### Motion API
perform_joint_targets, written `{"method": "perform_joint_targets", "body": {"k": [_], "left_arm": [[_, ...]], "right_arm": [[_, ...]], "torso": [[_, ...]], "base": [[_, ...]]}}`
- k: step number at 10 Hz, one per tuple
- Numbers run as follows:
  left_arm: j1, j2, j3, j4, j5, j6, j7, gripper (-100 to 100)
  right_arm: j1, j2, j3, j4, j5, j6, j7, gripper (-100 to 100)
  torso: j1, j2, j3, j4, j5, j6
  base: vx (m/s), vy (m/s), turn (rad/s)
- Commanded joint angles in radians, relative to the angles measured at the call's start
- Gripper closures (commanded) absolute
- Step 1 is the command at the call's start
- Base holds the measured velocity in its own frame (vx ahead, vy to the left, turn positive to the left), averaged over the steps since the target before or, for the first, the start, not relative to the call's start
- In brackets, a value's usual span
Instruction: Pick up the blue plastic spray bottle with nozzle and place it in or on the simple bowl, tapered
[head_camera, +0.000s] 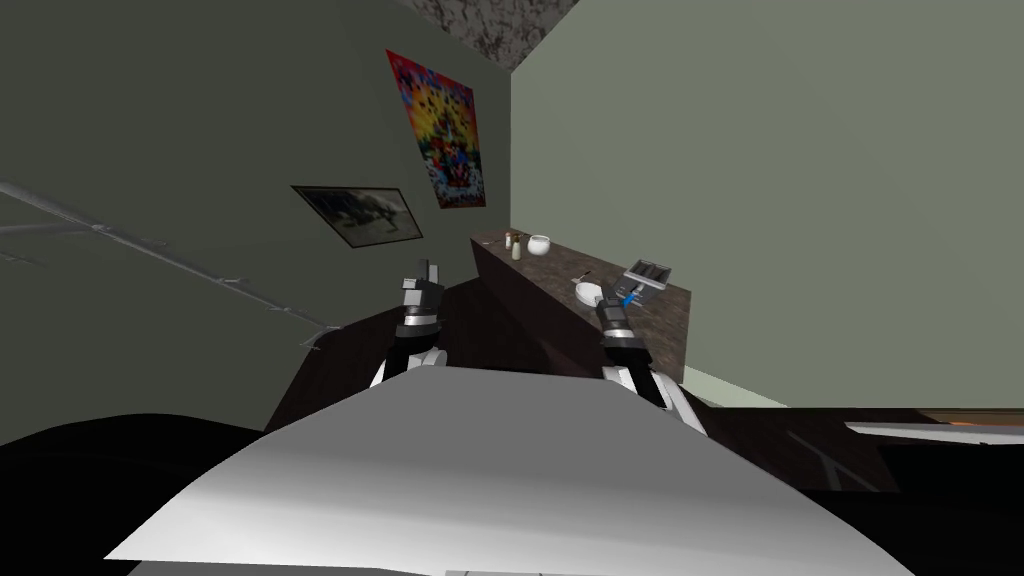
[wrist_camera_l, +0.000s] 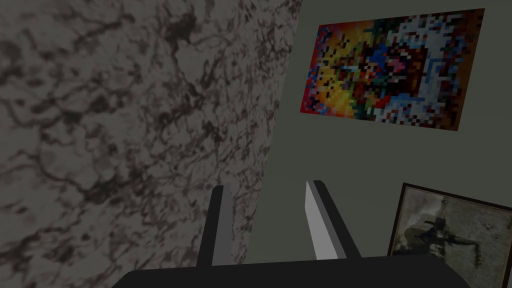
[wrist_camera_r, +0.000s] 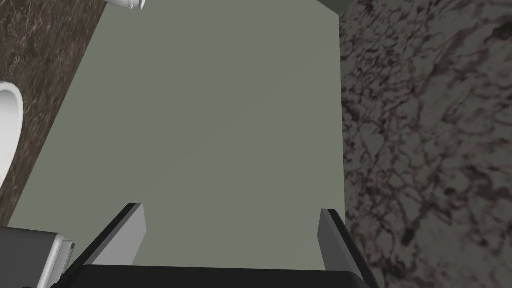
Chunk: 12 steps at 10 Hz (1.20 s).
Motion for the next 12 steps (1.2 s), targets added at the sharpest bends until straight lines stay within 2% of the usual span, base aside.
{"method": "perform_joint_targets", "body": {"k": [1,2,5,6,8,9,12], "left_arm": [[0.000,0.000,0.000,0.000,0.000,0.000,0.000,0],[0.000,0.000,0.000,0.000,0.000,0.000,0.000,0],[0.000,0.000,0.000,0.000,0.000,0.000,0.000,0],[0.000,0.000,0.000,0.000,0.000,0.000,0.000,0],[0.000,0.000,0.000,0.000,0.000,0.000,0.000,0],[0.000,0.000,0.000,0.000,0.000,0.000,0.000,0],[0.000,0.000,0.000,0.000,0.000,0.000,0.000,0]], "right_arm": [[0.008,-0.011,-0.018,0.010,0.016,0.046,0.016,-100],[0.008,-0.011,-0.018,0.010,0.016,0.046,0.016,-100],[0.015,-0.031,-0.058,0.040,0.065,0.148,0.072,-100],[0.015,-0.031,-0.058,0.040,0.065,0.159,0.072,-100],[0.021,-0.046,-0.087,0.062,0.098,0.223,0.115,-100],[0.021,-0.046,-0.087,0.062,0.098,0.231,0.115,-100],[0.032,-0.073,-0.133,0.096,0.147,0.328,0.184,-100]], "torso": [[0.000,0.000,0.000,0.000,0.000,0.000],[-0.001,0.000,0.000,0.000,0.000,0.000],[0.000,-0.001,-0.001,0.000,0.000,0.000],[0.001,-0.004,-0.002,-0.001,0.000,0.000],[-0.002,-0.001,-0.001,0.000,-0.001,0.000],[-0.002,-0.002,-0.001,0.000,0.000,0.000],[-0.004,-0.004,-0.002,-0.001,-0.001,0.000]], "base": [[0.021,0.094,-0.055],[0.019,0.077,-0.044],[0.060,0.113,-0.100],[0.049,0.100,-0.037],[0.042,0.087,-0.077],[0.055,0.072,-0.043],[0.080,0.067,-0.075]]}}
